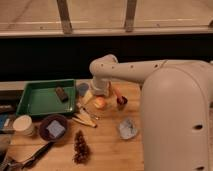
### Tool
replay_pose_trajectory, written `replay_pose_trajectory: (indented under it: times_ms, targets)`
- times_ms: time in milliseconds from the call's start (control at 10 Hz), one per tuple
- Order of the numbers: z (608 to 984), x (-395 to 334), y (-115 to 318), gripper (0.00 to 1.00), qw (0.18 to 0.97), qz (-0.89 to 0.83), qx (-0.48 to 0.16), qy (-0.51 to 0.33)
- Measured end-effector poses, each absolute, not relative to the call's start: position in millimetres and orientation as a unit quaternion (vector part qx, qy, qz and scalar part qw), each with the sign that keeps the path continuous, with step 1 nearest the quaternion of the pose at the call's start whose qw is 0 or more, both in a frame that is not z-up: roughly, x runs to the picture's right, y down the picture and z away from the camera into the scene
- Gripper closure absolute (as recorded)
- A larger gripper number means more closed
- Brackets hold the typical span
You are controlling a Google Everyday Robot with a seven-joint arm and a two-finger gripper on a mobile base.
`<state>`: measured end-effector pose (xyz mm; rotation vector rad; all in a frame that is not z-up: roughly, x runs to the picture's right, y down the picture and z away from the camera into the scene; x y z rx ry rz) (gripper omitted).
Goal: Place apple in red bowl
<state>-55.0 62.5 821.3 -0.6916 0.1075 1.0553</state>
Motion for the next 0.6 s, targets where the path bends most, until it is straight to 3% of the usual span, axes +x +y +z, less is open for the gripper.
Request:
replay_pose_trajectory:
  times_ms: [600]
  targets:
    - [826.8, -48.7, 62.5, 0.2, 0.807, 0.497, -0.318, 0.008]
